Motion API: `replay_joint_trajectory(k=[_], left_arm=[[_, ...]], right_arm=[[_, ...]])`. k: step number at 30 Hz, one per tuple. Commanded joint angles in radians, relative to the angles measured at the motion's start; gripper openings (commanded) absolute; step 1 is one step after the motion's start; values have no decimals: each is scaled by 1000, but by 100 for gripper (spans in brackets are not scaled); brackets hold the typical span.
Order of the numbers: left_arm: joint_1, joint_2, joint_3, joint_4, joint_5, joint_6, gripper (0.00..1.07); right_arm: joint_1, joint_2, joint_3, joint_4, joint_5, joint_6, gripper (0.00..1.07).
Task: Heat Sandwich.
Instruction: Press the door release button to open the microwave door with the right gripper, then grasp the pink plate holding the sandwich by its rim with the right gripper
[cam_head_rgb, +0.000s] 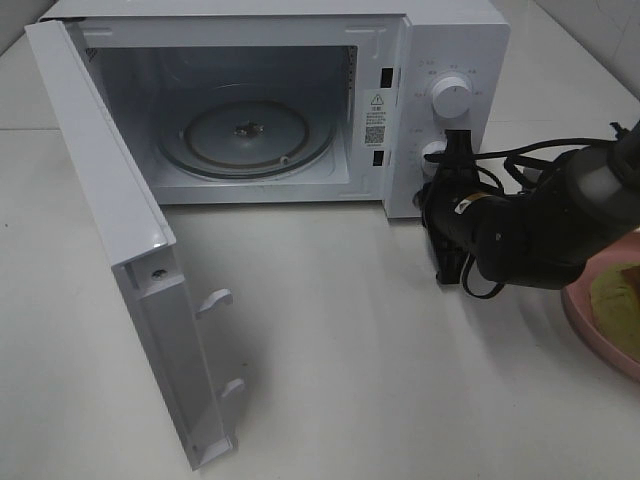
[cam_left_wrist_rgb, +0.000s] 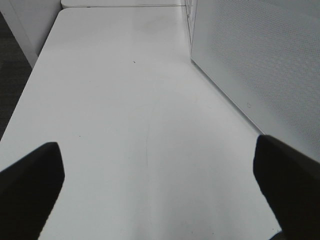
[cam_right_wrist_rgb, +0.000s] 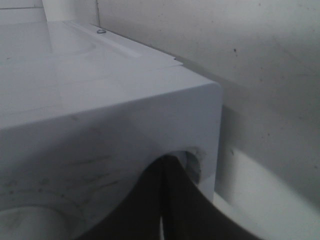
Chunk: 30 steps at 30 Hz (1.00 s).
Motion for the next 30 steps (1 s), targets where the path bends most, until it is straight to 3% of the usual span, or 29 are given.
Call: replay_joint_trajectory(k=[1, 17, 22, 26, 30], left_arm=[[-4, -29, 4, 0, -11, -4, 98], [-4, -29, 4, 0, -11, -4, 98], [-4, -29, 4, 0, -11, -4, 98], [-4, -29, 4, 0, -11, -4, 98], [-4, -29, 4, 0, -11, -4, 98]], right_arm=[[-13, -58, 20, -48, -60, 5, 0], [-13, -189, 93, -64, 304, -213, 1], [-15, -255, 94, -61, 525, -362, 2], [-15, -326, 93, -65, 729, -609, 4], [-15, -356, 93, -69, 796, -821, 5]])
